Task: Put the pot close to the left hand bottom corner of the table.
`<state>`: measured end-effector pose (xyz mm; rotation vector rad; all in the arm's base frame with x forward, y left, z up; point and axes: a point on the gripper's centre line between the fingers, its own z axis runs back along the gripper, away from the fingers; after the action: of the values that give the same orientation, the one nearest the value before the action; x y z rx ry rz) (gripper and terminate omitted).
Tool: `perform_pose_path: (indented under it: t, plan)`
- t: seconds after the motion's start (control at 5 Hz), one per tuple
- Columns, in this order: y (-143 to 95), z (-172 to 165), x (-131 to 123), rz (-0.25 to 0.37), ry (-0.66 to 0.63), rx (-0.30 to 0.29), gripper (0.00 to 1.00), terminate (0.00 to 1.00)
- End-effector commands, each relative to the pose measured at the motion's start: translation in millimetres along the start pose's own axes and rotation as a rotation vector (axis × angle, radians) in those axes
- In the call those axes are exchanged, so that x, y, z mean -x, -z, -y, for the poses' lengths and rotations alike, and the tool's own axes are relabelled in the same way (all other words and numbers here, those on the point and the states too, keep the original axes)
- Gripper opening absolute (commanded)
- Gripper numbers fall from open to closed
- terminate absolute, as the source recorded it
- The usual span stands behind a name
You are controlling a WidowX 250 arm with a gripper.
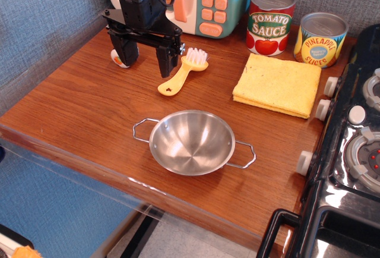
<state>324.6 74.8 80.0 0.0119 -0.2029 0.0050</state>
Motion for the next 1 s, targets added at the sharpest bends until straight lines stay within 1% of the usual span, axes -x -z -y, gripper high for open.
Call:
perform_pose_path:
  t: [0.0,0.4,0.8]
  plan:
    - [0.0,0.0,0.0,0.000,0.000,0.000,1.00,0.00]
    - [4.3,19.2,12.0,-0.024,0.068,0.019,1.00,0.00]
    - [12.9,43.7,31.7,-0.073,0.158,0.039,1.00,0.00]
